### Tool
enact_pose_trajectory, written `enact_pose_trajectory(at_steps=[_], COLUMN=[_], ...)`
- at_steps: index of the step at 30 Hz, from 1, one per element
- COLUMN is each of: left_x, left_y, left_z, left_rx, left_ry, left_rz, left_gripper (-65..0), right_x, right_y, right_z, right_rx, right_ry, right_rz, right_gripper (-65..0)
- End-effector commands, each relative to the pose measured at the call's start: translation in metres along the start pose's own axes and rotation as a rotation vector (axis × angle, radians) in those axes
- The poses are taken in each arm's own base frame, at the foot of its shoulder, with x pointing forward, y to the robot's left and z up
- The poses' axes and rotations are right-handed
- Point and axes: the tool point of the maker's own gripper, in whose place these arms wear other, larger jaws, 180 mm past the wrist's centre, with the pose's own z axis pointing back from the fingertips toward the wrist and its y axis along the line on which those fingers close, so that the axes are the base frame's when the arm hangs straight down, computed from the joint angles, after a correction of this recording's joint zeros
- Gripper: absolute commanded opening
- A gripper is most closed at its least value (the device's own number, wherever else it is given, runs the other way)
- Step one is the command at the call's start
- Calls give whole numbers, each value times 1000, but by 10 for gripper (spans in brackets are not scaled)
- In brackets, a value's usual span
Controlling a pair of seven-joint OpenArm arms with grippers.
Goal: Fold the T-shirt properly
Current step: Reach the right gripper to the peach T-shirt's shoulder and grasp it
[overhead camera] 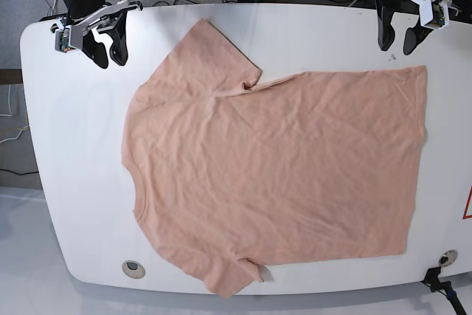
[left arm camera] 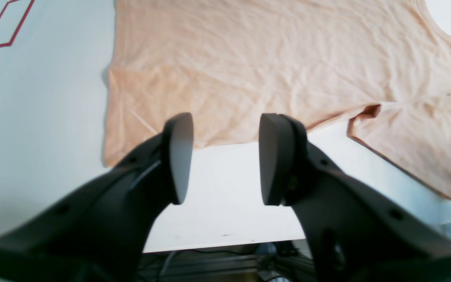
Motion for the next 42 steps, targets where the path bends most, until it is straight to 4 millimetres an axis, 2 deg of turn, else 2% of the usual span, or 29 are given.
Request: enact_pose_trajectory(at_steps=[1,7,21,29,32,36,39,42], left_x=[6,-2,6,4,7,7,3,6], left_y=[-1,7,5,6,6,8,10,11], left_z=[2,-2,-4,-5,-6,-6,-6,-6], left_rx=[-9,4,-2,-2,4,9,15,17], left_ry=[-13,32,0,9,-7,-4,9,0], left_rz=[-15,-21,-19,-21,-18,-23,-21,-24], left_gripper=[-397,-400,-412,-415,-401,-400,-400,-401], right_x=[11,-10,-72,-102,-95,-105,-110,-116], right_y=[3,-26,-73,-93,-92,-90,-80,-60], right_z=[1,-4,-26,-34,-41,-54,-63,-71], right_rx=[12,-97,-181,-216,-206,-185,-152,-108], right_ry=[-38,6,164,220,199,232,249,261], right_rz=[14,2,-102,-169,-175,-210,-219,-231], right_gripper=[-416,-368,-377,-378,-372,-374,-373,-373])
